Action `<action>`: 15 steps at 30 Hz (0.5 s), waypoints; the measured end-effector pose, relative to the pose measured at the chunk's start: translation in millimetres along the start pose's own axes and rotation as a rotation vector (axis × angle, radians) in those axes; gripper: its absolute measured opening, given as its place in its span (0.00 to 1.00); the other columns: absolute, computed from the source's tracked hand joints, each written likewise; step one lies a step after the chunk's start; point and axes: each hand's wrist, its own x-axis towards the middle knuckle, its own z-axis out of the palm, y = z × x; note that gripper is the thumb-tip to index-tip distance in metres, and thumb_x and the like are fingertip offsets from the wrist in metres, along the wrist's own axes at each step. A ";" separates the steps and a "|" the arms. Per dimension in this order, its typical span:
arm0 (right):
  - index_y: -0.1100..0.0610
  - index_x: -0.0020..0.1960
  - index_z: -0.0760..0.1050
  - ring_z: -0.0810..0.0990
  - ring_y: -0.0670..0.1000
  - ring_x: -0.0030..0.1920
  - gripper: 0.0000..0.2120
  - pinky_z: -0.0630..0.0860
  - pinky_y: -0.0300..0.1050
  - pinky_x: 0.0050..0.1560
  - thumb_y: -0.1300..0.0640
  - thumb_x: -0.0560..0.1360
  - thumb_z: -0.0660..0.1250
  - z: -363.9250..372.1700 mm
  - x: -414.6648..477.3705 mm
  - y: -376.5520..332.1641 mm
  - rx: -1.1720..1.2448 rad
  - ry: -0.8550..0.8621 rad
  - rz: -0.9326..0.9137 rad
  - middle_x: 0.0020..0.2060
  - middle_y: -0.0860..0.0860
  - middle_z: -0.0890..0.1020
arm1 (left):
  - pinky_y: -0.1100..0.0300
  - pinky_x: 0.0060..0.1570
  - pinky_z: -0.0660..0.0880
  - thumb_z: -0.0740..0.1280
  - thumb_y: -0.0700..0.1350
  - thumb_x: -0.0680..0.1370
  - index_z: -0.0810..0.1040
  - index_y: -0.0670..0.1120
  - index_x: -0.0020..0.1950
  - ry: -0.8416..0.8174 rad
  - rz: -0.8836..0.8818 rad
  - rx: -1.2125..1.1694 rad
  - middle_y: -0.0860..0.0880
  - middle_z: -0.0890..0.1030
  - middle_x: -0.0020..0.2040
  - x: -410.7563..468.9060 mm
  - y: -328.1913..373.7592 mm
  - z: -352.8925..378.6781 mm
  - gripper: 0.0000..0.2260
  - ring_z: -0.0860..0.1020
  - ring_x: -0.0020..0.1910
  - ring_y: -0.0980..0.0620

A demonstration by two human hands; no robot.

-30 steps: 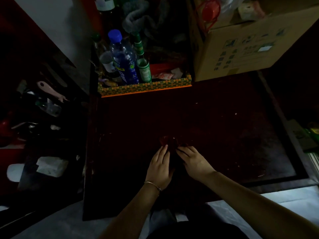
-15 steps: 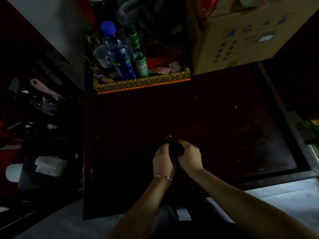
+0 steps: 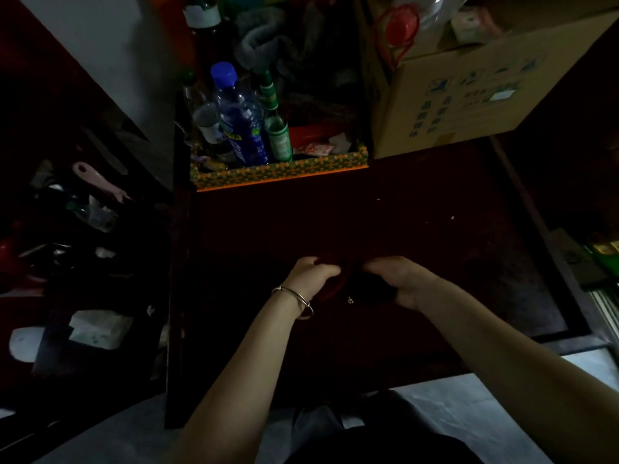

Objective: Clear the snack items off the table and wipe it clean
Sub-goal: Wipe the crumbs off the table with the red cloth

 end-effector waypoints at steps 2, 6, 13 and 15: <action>0.60 0.53 0.78 0.83 0.54 0.46 0.08 0.79 0.47 0.43 0.58 0.78 0.64 -8.8 -9.1 -5.6 0.021 -0.040 0.021 0.47 0.58 0.83 | 0.58 0.41 0.76 0.67 0.44 0.74 0.79 0.43 0.49 -0.084 -0.016 -0.097 0.45 0.81 0.43 -4.3 8.2 -4.6 0.07 0.80 0.41 0.49; 0.61 0.52 0.77 0.83 0.54 0.43 0.09 0.78 0.48 0.40 0.56 0.78 0.63 -15.6 -12.1 -0.5 0.028 -0.075 0.127 0.45 0.58 0.83 | 0.56 0.45 0.76 0.67 0.45 0.74 0.79 0.42 0.46 -0.134 -0.152 -0.180 0.46 0.79 0.41 -3.9 3.3 2.9 0.07 0.79 0.39 0.50; 0.59 0.53 0.78 0.82 0.54 0.42 0.11 0.79 0.45 0.40 0.56 0.73 0.69 -3.7 22.8 30.4 -0.216 0.087 0.005 0.44 0.56 0.82 | 0.57 0.48 0.76 0.66 0.49 0.75 0.76 0.43 0.59 0.002 -0.225 -0.006 0.47 0.79 0.50 15.2 -28.9 21.3 0.16 0.78 0.47 0.50; 0.56 0.53 0.76 0.81 0.50 0.42 0.13 0.77 0.40 0.36 0.53 0.71 0.71 -0.3 34.1 38.0 -0.402 0.177 -0.136 0.46 0.52 0.81 | 0.59 0.51 0.74 0.65 0.49 0.75 0.70 0.44 0.68 0.043 -0.144 0.142 0.46 0.77 0.57 20.8 -36.1 23.8 0.23 0.77 0.52 0.51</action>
